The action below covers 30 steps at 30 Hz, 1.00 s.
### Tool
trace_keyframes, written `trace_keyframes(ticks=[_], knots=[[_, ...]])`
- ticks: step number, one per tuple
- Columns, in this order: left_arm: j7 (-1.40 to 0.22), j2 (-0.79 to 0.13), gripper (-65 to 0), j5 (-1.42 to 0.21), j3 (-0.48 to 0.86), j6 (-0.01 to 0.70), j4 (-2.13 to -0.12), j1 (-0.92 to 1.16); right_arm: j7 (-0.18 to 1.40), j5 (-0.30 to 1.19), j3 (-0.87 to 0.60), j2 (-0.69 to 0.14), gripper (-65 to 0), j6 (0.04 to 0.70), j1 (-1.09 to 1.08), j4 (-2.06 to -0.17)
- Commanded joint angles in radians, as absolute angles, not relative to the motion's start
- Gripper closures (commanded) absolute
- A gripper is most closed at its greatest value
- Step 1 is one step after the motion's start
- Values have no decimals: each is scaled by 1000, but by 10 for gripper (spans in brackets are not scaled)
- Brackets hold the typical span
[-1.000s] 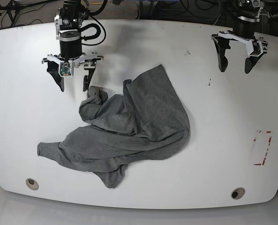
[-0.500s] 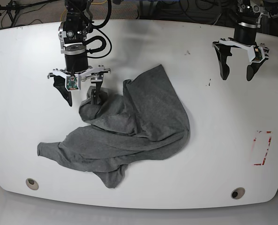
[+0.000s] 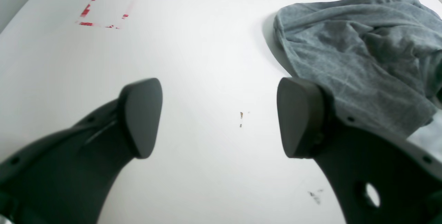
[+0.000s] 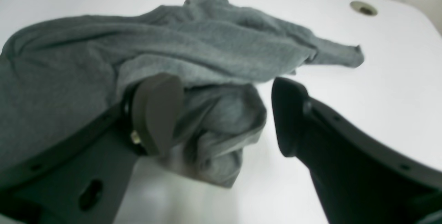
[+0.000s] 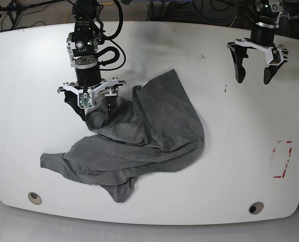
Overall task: Fold the T-shirt properly
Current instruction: 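Grasp the grey T-shirt fabric with the right gripper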
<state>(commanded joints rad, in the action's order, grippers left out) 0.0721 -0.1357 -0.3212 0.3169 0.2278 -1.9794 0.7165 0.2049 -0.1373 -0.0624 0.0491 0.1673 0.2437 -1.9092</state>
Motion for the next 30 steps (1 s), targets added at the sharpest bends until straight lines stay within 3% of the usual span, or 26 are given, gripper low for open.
trace_keyframes(ticks=[8, 10, 22, 30], knots=[[67, -138, -478, -323, 320, 228, -1979, 716, 222, -140, 9, 43, -423, 167, 170, -1871], [58, -139, -480, -318, 319, 228, -1974, 712, 250, -146, 100, 25, -420, 174, 83, -1811], [63, -137, -479, -315, 319, 226, -1970, 705, 335, -150, 318, -38, -420, 176, -64, -1769], [61, -140, -482, -307, 317, 229, -1960, 705, 385, -95, 256, -45, -418, 204, -73, -1800]])
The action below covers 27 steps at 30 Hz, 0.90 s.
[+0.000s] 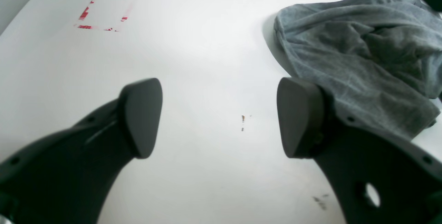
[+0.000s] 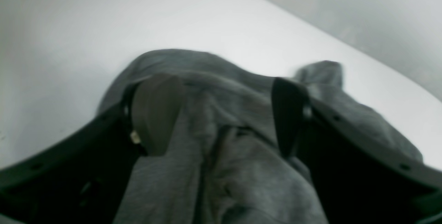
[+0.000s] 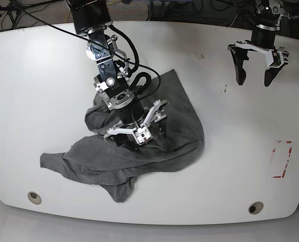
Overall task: Fold the T-shirt properly
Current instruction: 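Grasp the grey T-shirt fabric with the right gripper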
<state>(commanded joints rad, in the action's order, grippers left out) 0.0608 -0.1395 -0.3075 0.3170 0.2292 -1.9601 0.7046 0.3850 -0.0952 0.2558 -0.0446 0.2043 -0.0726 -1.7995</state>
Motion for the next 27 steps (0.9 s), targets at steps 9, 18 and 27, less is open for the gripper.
trace_keyframes(ticks=[9, 18, 27], knots=[[66, -137, -483, -305, 322, 228, -1959, 701, 407, -32, 136, -25, -413, 257, -76, -1773], [68, -138, -486, -310, 321, 228, -1960, 700, 375, -68, 114, -6, -404, 260, -129, -1580], [69, -140, -487, -311, 324, 227, -1959, 698, 360, -74, 137, -11, -392, 258, -211, -1462]])
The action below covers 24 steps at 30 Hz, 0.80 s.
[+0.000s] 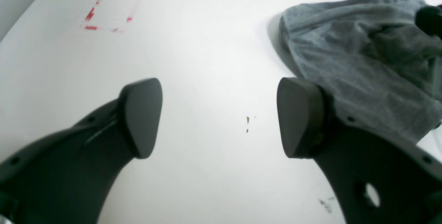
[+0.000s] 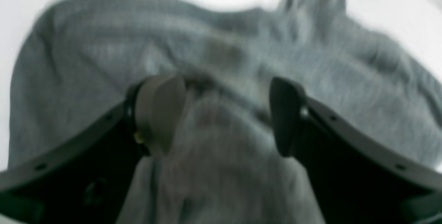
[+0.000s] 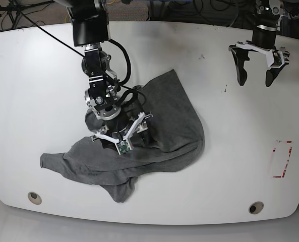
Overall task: Fold the T-shirt properly
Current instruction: 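Grasp the grey T-shirt fabric with the right gripper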
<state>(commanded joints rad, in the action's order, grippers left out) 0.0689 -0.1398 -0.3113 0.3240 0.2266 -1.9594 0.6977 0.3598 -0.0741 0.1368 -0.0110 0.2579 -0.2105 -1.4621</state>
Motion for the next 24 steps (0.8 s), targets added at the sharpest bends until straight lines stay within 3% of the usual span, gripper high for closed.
trace_keyframes(ticks=[15, 24], knots=[[85, -137, -492, -307, 325, 228, -1953, 707, 370, -78, 311, -74, -416, 249, -307, -1420], [90, -136, -494, -306, 324, 229, -1954, 704, 367, -65, 293, -63, -416, 252, -345, -1346]])
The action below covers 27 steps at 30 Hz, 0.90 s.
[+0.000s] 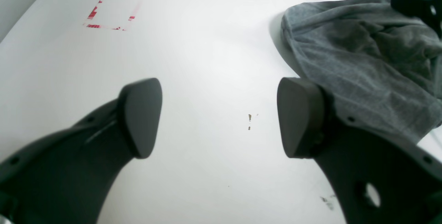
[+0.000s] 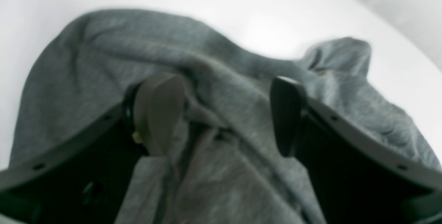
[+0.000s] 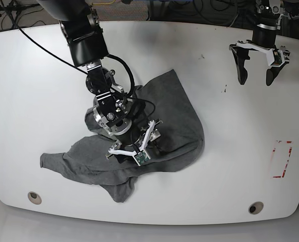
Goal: Fold the T-shirt properly
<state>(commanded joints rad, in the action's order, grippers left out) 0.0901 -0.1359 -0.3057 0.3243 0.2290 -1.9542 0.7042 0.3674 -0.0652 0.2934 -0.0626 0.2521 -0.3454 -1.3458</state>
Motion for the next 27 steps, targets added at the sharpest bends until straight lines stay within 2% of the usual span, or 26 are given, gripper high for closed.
trace_keyframes(ticks=[15, 27], knots=[[90, -137, -490, -302, 323, 226, -1954, 698, 376, 92, 249, -46, -413, 244, -393, -1281], [91, -137, -489, -304, 321, 226, -1936, 692, 321, -21, 250, -77, -411, 330, -373, -1208]])
